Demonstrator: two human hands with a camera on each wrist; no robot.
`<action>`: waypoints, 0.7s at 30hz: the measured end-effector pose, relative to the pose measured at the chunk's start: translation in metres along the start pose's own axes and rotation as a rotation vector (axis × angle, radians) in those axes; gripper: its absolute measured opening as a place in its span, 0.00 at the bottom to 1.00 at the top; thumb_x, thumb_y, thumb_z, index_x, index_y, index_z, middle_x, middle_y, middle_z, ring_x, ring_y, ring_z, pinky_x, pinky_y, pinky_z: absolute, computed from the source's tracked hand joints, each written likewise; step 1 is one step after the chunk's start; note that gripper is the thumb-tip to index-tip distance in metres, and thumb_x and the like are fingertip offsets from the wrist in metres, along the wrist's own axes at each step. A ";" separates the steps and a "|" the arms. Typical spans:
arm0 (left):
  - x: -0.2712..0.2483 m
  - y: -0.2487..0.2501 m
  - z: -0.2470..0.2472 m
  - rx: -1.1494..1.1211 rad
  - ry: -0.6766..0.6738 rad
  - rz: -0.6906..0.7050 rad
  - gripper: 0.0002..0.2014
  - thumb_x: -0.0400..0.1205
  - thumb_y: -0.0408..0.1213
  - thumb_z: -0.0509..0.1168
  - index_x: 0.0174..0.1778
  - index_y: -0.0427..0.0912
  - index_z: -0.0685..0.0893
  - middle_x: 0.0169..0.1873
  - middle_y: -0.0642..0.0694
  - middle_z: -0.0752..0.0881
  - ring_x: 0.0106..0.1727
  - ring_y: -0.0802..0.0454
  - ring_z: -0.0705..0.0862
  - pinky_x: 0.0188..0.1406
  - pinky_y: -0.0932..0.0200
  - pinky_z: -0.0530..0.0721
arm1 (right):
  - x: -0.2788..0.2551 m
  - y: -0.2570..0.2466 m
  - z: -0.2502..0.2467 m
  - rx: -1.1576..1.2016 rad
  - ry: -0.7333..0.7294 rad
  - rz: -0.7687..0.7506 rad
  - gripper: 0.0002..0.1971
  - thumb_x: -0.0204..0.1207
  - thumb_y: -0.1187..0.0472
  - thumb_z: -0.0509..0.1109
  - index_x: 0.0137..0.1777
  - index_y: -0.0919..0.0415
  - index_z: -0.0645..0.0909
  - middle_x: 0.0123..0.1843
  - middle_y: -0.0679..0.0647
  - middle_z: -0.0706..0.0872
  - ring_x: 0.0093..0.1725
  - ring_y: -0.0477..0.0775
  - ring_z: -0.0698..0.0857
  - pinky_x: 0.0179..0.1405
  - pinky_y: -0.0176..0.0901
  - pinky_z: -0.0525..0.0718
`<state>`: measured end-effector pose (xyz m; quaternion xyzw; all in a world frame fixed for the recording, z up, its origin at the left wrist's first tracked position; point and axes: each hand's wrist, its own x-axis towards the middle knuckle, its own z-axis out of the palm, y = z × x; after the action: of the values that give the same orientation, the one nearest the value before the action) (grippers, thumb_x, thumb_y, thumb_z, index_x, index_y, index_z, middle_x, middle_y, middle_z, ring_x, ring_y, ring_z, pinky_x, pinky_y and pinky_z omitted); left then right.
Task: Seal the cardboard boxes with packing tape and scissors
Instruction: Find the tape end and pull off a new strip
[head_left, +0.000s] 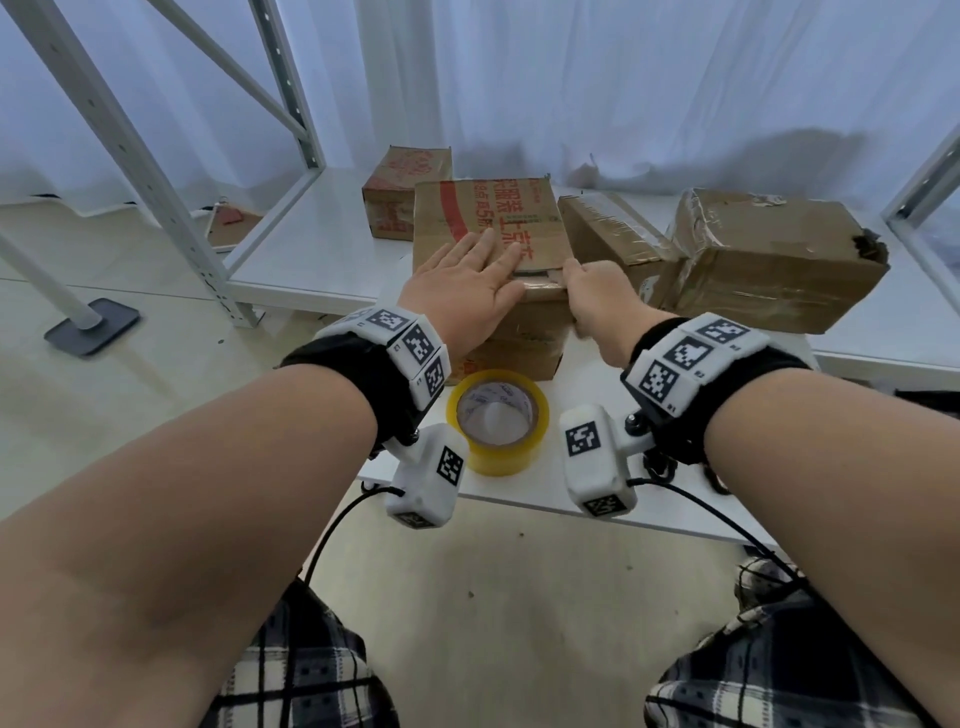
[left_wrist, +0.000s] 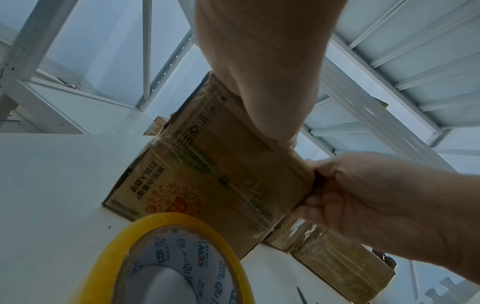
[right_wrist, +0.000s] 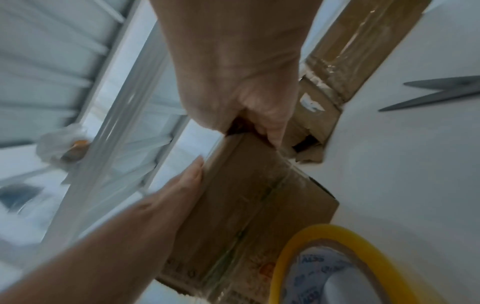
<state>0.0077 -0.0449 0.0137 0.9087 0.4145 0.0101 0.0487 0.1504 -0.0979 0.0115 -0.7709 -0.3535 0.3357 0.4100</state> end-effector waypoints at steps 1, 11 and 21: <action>0.000 0.000 0.000 -0.006 -0.002 -0.035 0.30 0.87 0.58 0.36 0.85 0.52 0.43 0.85 0.48 0.43 0.85 0.52 0.43 0.83 0.53 0.40 | 0.000 0.001 -0.002 0.058 -0.020 0.071 0.23 0.88 0.49 0.50 0.66 0.66 0.76 0.49 0.55 0.79 0.47 0.53 0.76 0.56 0.46 0.76; 0.000 0.013 0.000 0.038 -0.011 0.171 0.27 0.90 0.52 0.38 0.85 0.50 0.45 0.85 0.53 0.45 0.85 0.55 0.43 0.82 0.55 0.40 | -0.002 -0.001 0.000 -0.041 -0.112 -0.066 0.23 0.89 0.55 0.47 0.78 0.66 0.65 0.69 0.60 0.77 0.62 0.56 0.75 0.61 0.45 0.70; -0.012 -0.014 0.003 0.062 0.054 0.126 0.25 0.91 0.48 0.40 0.85 0.48 0.50 0.85 0.51 0.50 0.85 0.54 0.47 0.81 0.57 0.43 | -0.002 0.001 -0.007 0.140 -0.158 0.166 0.26 0.88 0.46 0.50 0.79 0.61 0.64 0.75 0.58 0.72 0.71 0.59 0.74 0.73 0.53 0.73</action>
<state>-0.0100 -0.0451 0.0095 0.9334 0.3579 0.0249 0.0085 0.1556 -0.1026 0.0142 -0.7381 -0.2952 0.4522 0.4045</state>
